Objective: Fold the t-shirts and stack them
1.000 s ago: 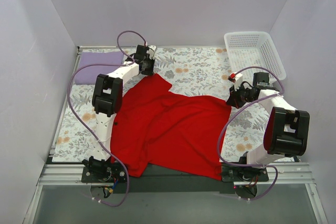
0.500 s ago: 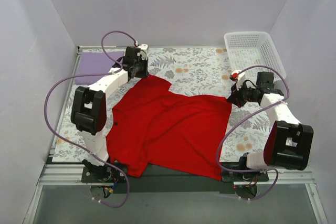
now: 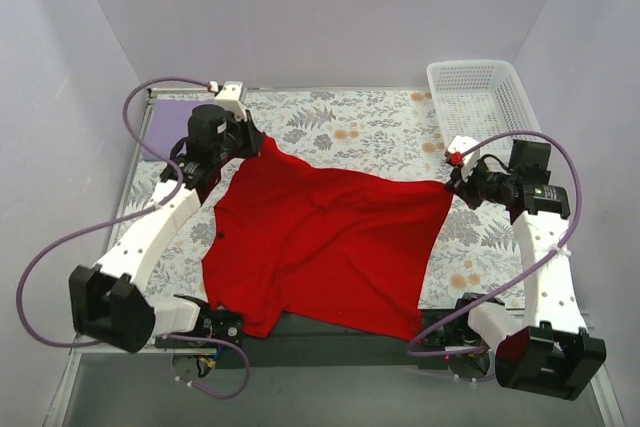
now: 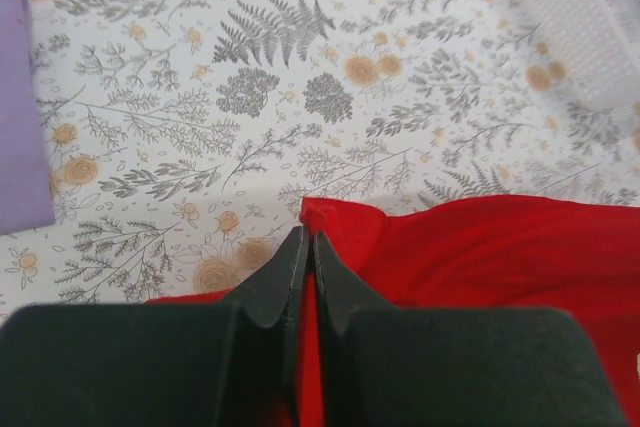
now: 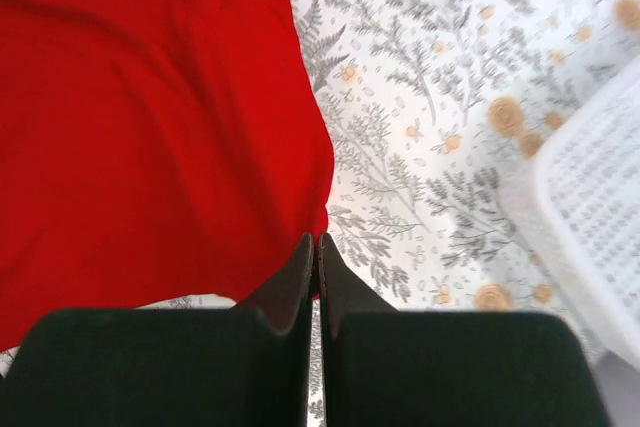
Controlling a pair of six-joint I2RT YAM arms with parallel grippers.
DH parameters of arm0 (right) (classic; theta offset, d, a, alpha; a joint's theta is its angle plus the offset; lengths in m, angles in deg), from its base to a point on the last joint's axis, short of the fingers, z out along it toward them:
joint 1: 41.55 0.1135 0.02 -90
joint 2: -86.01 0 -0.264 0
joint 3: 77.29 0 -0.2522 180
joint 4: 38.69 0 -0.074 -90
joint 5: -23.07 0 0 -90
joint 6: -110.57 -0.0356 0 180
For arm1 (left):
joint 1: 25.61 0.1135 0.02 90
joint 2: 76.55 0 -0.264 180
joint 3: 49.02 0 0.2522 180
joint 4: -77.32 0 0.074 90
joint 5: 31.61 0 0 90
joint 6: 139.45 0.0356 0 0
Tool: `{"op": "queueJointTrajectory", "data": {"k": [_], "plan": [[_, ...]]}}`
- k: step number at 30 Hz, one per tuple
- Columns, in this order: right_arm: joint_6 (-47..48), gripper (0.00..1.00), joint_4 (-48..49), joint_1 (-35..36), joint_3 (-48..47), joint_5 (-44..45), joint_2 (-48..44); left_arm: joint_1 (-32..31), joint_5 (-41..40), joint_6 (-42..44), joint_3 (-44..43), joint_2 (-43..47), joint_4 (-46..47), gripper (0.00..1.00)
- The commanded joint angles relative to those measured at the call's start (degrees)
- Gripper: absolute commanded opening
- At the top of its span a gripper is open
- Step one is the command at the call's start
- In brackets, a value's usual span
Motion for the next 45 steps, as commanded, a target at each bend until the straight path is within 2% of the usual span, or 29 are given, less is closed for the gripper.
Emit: {"op": "queueJointTrajectory", "data": {"k": [1,4,10,19,31,39,45], "plan": [[1.81,0.01,-5.24,-0.25,-5.09,-0.12,-4.43,-0.13,-0.70,-2.09,2.41,9.97,1.50,0.00],[0.14,0.01,-6.21,-0.25,-8.60,-0.29,-6.55,-0.13,-2.02,-2.45,3.56,16.56,0.45,0.00],[-3.46,0.01,-9.02,-0.25,-18.95,-1.61,-7.43,-0.04,-4.48,-2.10,0.05,25.89,-3.86,0.00],[-10.14,0.01,-10.87,-0.17,-35.23,-1.17,-7.96,-0.04,-4.75,-3.23,-8.73,33.64,-5.27,0.00],[-13.22,0.01,-8.51,-0.25,-61.24,8.58,-6.55,-0.04,-3.35,-5.61,-26.84,35.23,-1.50,0.00],[-18.14,0.01,-0.86,-0.25,-70.65,16.84,-5.94,-0.04,-1.50,-6.40,-37.39,34.26,1.23,0.00],[-19.55,0.01,0.64,-0.25,-72.33,16.67,-4.36,-0.04,-2.02,-6.67,-41.00,32.33,3.34,0.00]]}}
